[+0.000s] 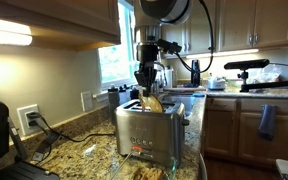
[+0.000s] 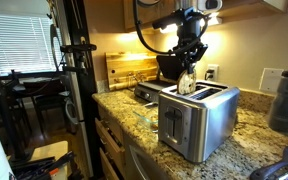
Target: Get a slice of bread from the bowl and put it in the toaster, and then turn the toaster on
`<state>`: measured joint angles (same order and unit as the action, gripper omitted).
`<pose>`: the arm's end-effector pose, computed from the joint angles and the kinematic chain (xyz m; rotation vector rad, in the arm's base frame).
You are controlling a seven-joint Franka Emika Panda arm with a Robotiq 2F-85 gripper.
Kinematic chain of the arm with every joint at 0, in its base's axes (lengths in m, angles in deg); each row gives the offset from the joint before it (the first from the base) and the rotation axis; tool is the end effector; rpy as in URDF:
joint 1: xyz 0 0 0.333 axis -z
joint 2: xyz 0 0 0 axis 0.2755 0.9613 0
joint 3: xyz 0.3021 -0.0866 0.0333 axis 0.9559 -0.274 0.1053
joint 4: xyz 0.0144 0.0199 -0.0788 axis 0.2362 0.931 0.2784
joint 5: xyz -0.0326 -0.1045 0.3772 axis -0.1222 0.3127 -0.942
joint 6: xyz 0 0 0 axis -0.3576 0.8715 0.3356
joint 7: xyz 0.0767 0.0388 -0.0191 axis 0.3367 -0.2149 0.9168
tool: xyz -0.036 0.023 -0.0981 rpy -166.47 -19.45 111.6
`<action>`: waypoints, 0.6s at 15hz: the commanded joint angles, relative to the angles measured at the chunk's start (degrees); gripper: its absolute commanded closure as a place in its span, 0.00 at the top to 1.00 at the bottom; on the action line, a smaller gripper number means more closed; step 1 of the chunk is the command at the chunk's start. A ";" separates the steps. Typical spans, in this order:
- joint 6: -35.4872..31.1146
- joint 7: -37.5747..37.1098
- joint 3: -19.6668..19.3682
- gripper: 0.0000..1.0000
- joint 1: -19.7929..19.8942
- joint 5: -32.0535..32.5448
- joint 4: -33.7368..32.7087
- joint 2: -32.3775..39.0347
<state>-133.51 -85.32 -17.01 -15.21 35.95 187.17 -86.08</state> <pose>0.5577 -0.0160 0.4855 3.1122 0.0797 0.1969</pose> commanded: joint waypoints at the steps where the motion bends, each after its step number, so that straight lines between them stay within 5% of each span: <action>1: -1.37 1.69 -0.04 0.36 -0.10 -1.65 0.30 0.04; 3: -1.51 1.88 0.15 0.39 -0.18 -1.46 0.69 -0.13; 9: -0.11 2.43 0.28 0.76 -0.16 -1.13 1.04 -1.14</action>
<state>-133.82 -84.23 -16.56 -15.27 35.44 187.19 -85.89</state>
